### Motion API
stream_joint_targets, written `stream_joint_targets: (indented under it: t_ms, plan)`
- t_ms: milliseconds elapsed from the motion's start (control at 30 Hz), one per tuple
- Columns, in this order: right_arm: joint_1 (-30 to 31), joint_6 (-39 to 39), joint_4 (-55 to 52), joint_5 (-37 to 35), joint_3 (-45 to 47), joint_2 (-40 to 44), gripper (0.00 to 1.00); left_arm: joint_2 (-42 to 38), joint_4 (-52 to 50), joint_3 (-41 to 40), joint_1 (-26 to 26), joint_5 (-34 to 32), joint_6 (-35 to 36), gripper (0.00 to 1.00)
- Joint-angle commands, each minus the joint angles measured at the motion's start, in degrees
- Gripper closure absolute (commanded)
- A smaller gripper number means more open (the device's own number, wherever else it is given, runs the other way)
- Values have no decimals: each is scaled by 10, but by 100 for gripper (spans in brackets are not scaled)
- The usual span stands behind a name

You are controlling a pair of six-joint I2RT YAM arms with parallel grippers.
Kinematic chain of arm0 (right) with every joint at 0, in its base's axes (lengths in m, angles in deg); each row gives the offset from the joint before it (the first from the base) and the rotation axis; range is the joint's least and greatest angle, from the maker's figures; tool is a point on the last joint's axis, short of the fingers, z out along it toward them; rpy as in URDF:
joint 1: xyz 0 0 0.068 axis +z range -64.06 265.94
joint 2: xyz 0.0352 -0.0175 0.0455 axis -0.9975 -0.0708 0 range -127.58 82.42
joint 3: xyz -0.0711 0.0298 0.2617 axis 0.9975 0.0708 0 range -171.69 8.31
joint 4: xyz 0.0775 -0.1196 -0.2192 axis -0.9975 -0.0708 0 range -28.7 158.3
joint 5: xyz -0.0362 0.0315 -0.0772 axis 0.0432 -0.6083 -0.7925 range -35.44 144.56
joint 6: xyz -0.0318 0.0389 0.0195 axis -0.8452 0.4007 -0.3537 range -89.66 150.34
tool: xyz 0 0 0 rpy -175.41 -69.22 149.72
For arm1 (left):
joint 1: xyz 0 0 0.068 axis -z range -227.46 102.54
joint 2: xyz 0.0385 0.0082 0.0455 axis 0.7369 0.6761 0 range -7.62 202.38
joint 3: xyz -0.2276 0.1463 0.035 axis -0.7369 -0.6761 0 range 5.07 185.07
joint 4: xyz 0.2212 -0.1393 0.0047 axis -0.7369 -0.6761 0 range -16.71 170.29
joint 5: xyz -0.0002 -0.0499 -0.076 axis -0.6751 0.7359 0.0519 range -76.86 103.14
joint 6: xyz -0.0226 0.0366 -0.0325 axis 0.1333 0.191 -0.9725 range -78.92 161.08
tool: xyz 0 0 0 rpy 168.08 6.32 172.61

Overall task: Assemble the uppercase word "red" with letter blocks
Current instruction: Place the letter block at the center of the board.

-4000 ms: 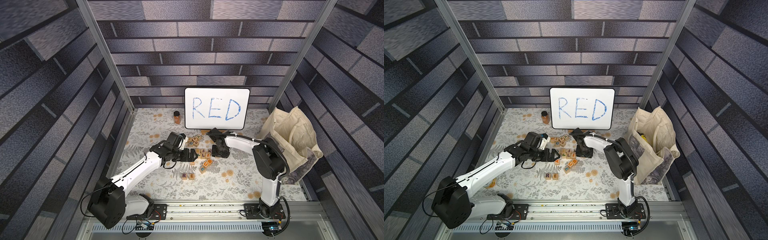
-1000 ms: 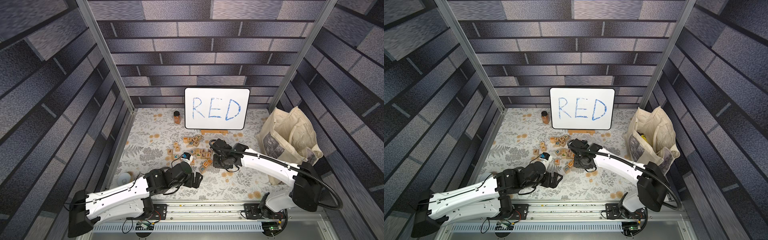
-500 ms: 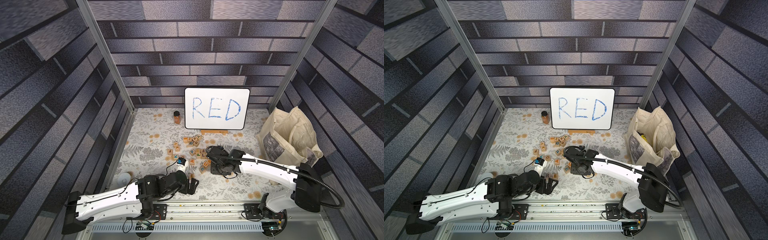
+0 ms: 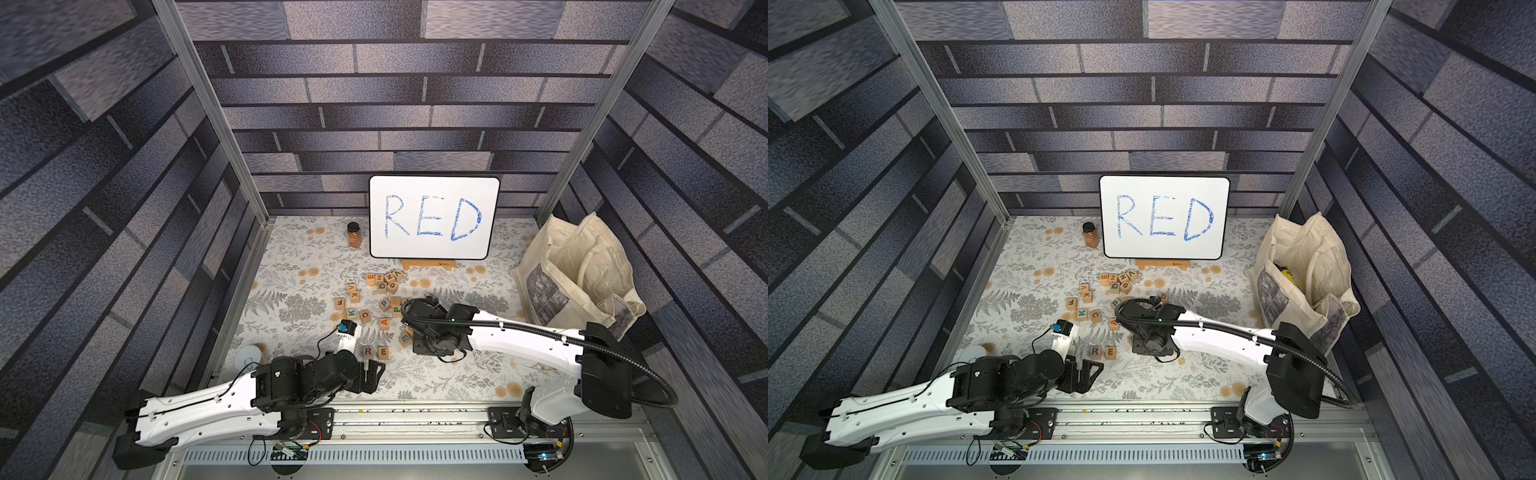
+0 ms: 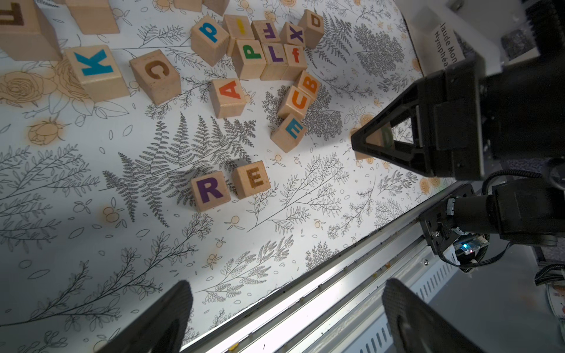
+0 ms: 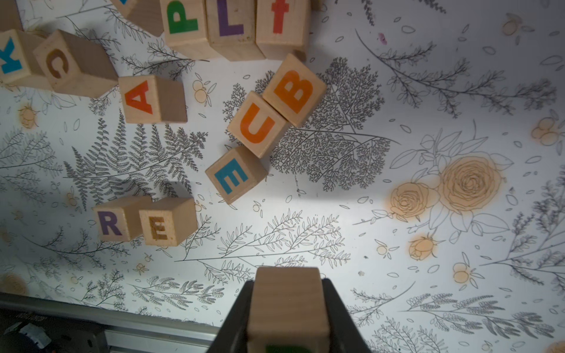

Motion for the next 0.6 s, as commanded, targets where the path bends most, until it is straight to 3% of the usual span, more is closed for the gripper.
stream_joint_targets:
  t_ms: [0, 567]
  plan:
    - [14, 19, -3, 4, -26, -25, 86, -15, -40, -12, 4, -21, -11, 0]
    - [43, 9, 25, 34, -76, -116, 86, -100, -121, -31, -25, -29, -14, 0]
